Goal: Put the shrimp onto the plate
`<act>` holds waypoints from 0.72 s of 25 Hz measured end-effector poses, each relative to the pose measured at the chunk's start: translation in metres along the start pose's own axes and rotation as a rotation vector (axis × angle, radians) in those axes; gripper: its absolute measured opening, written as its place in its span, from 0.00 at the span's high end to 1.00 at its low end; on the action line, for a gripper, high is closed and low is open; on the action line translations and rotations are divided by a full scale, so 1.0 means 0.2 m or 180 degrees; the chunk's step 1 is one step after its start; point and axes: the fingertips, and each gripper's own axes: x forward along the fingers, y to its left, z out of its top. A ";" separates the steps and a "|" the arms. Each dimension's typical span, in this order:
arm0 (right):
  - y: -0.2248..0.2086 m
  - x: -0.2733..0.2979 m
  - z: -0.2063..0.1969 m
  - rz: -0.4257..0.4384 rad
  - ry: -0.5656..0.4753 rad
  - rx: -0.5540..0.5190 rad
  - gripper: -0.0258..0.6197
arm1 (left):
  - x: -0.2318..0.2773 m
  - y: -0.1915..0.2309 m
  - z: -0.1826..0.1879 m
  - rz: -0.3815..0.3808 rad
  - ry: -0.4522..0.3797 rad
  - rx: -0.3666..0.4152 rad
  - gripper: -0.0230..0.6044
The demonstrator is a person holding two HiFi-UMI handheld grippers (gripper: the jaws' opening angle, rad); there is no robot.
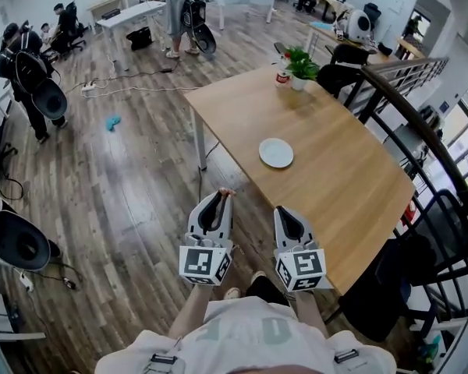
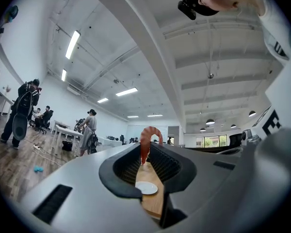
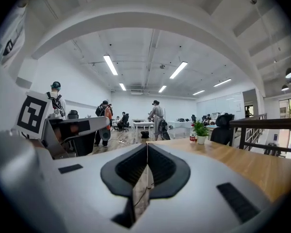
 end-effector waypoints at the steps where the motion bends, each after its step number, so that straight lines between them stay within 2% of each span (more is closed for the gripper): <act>1: 0.00 0.03 -0.01 0.0049 -0.0005 -0.0039 0.93 | 0.01 0.01 -0.02 0.0005 0.0003 0.0020 0.86; 6: -0.09 0.21 0.03 0.0076 -0.0050 -0.0219 0.93 | 0.17 0.11 -0.06 0.0112 0.0064 0.0047 0.86; 13: -0.34 0.52 0.17 0.0151 -0.0192 -0.0128 0.93 | 0.59 0.16 -0.01 0.0128 -0.0015 0.0171 0.86; 18: -0.55 0.71 0.19 0.0136 -0.0234 -0.0052 0.93 | 0.86 0.14 -0.04 0.0068 -0.0004 0.0241 0.86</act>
